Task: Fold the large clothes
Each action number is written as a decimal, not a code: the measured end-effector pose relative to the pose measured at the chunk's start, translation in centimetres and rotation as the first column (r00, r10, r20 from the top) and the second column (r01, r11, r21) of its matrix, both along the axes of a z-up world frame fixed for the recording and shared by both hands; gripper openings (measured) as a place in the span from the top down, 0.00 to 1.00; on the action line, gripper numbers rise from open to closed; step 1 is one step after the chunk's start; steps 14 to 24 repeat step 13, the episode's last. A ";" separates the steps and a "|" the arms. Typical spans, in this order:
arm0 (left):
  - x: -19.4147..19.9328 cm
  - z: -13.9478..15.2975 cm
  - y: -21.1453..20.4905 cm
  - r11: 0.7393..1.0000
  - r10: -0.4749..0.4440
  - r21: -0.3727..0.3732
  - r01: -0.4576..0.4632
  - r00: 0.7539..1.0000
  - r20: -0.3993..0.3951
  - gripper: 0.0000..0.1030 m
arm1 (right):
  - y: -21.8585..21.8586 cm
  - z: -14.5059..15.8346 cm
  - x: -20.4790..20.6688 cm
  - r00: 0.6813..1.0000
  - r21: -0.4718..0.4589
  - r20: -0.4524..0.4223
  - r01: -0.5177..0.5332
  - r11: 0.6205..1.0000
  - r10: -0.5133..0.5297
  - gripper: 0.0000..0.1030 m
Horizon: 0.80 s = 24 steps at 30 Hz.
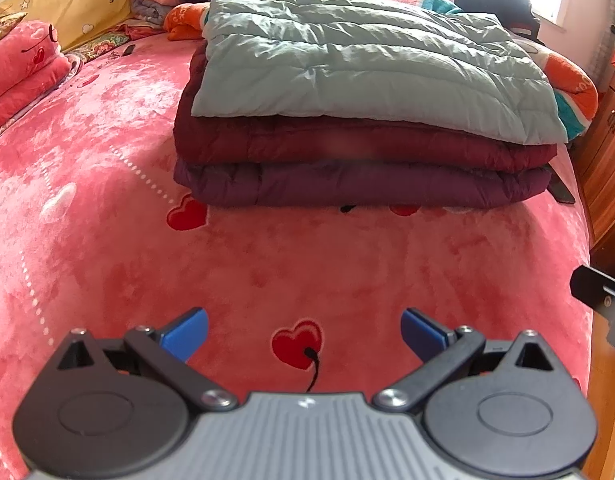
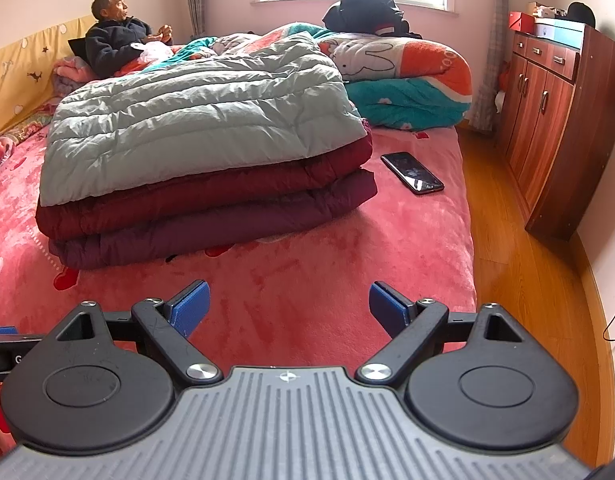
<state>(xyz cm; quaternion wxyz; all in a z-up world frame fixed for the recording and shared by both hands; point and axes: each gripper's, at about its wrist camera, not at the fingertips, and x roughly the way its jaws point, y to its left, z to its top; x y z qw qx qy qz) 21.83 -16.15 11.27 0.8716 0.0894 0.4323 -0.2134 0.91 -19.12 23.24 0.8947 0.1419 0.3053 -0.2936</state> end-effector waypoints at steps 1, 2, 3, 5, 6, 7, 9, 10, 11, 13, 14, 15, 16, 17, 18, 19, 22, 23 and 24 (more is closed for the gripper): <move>0.0 -0.1 0.0 1.000 -0.002 0.001 0.002 1.000 0.001 0.01 | 0.0 0.0 0.0 1.000 -0.001 0.000 0.000 1.000 0.000 0.00; 0.0 -0.1 0.0 1.000 -0.003 0.001 0.003 1.000 0.000 0.01 | 0.0 -0.1 0.1 1.000 -0.001 0.000 0.000 1.000 0.000 0.00; -0.1 -0.2 0.0 1.000 -0.004 0.000 0.004 1.000 -0.001 0.01 | 0.0 -0.2 0.1 1.000 0.000 0.000 0.001 1.000 -0.001 0.00; 0.0 -0.4 0.0 1.000 -0.007 -0.004 0.007 1.000 -0.003 0.01 | 0.1 -0.3 0.1 1.000 0.002 -0.001 0.000 1.000 0.000 0.00; -0.1 -0.5 0.0 1.000 -0.008 -0.006 0.008 1.000 -0.003 0.01 | 0.1 -0.4 0.1 1.000 0.003 -0.002 -0.001 1.000 0.001 0.00; -0.1 -0.6 0.1 1.000 -0.008 -0.007 0.008 1.000 -0.006 0.01 | 0.1 -0.5 0.1 1.000 0.003 -0.003 -0.001 1.000 0.001 0.00; -0.2 -0.8 0.2 1.000 -0.009 -0.016 0.009 1.000 -0.014 0.01 | 0.0 -0.7 0.1 1.000 0.008 -0.004 -0.004 1.000 0.004 0.00; -0.4 -1.0 0.4 1.000 -0.012 -0.023 0.011 1.000 -0.019 0.01 | 0.1 -0.8 0.0 1.000 0.010 -0.002 -0.006 1.000 0.006 0.00; -0.6 -1.1 0.7 0.999 -0.015 -0.034 0.014 1.000 -0.022 0.01 | 0.1 -1.0 0.0 1.000 0.012 0.000 -0.010 1.000 0.010 0.00; -1.6 -1.6 1.9 0.997 -0.020 -0.072 0.018 0.999 -0.026 0.01 | 0.3 -1.5 -0.3 1.000 0.009 0.003 -0.023 1.000 0.023 0.00; -1.6 -1.6 1.9 0.997 -0.020 -0.072 0.018 0.999 -0.026 0.01 | 0.3 -1.5 -0.3 1.000 0.009 0.003 -0.023 1.000 0.023 0.00; -1.6 -1.6 1.9 0.997 -0.020 -0.072 0.018 0.999 -0.026 0.01 | 0.3 -1.5 -0.3 1.000 0.009 0.003 -0.023 1.000 0.023 0.00; -1.6 -1.6 1.9 0.997 -0.020 -0.072 0.018 0.999 -0.026 0.01 | 0.3 -1.5 -0.3 1.000 0.009 0.003 -0.023 1.000 0.023 0.00; -1.6 -1.6 1.9 0.997 -0.020 -0.072 0.018 0.999 -0.026 0.01 | 0.3 -1.5 -0.3 1.000 0.009 0.003 -0.023 1.000 0.023 0.00; -1.6 -1.6 1.9 0.997 -0.020 -0.072 0.018 0.999 -0.026 0.01 | 0.3 -1.5 -0.3 1.000 0.009 0.003 -0.023 1.000 0.023 0.00; -1.6 -1.6 1.9 0.997 -0.020 -0.072 0.018 0.999 -0.026 0.01 | 0.3 -1.5 -0.3 1.000 0.009 0.003 -0.023 1.000 0.023 0.00; -1.6 -1.6 1.9 0.997 -0.020 -0.072 0.018 0.999 -0.026 0.01 | 0.3 -1.5 -0.3 1.000 0.009 0.003 -0.023 1.000 0.023 0.00; -1.6 -1.6 1.9 0.997 -0.020 -0.072 0.018 0.999 -0.026 0.01 | 0.3 -1.5 -0.3 1.000 0.009 0.003 -0.023 1.000 0.023 0.00; -1.6 -1.6 1.9 0.997 -0.020 -0.072 0.018 0.999 -0.026 0.01 | 0.3 -1.5 -0.3 1.000 0.009 0.003 -0.023 1.000 0.023 0.00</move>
